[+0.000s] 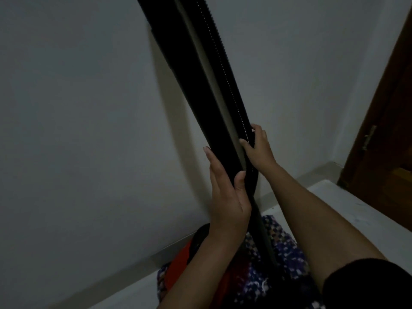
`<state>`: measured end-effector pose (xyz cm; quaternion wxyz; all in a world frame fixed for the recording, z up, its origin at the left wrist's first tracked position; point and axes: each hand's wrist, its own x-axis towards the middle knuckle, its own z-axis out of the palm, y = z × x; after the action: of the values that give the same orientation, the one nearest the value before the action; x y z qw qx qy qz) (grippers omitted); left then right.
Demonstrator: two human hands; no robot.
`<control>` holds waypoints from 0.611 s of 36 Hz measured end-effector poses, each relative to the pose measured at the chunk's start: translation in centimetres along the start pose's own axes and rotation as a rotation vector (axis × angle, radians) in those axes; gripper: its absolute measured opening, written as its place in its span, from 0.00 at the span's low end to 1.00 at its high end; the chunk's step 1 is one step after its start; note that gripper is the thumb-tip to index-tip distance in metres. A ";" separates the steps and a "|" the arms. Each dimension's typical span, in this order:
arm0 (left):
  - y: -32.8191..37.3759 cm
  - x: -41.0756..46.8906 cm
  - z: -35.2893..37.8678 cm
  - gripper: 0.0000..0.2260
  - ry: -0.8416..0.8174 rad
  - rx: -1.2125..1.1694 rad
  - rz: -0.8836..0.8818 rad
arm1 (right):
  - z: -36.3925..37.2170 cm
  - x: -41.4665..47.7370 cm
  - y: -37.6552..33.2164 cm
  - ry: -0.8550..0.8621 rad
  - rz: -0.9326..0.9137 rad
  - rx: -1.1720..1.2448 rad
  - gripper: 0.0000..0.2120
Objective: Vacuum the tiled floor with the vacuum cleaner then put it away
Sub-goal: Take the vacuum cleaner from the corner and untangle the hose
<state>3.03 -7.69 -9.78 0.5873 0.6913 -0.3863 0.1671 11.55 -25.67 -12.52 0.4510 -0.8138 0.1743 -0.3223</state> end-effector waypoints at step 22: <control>0.0 3.2 -5.9 0.42 -0.077 -0.097 -0.040 | 0.9 -13.7 -2.3 -0.196 -0.270 0.093 0.39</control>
<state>6.40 -3.28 -6.06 0.6081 0.6754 -0.4025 0.1095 2.15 -16.03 -15.95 0.4555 -0.8357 0.0037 -0.3067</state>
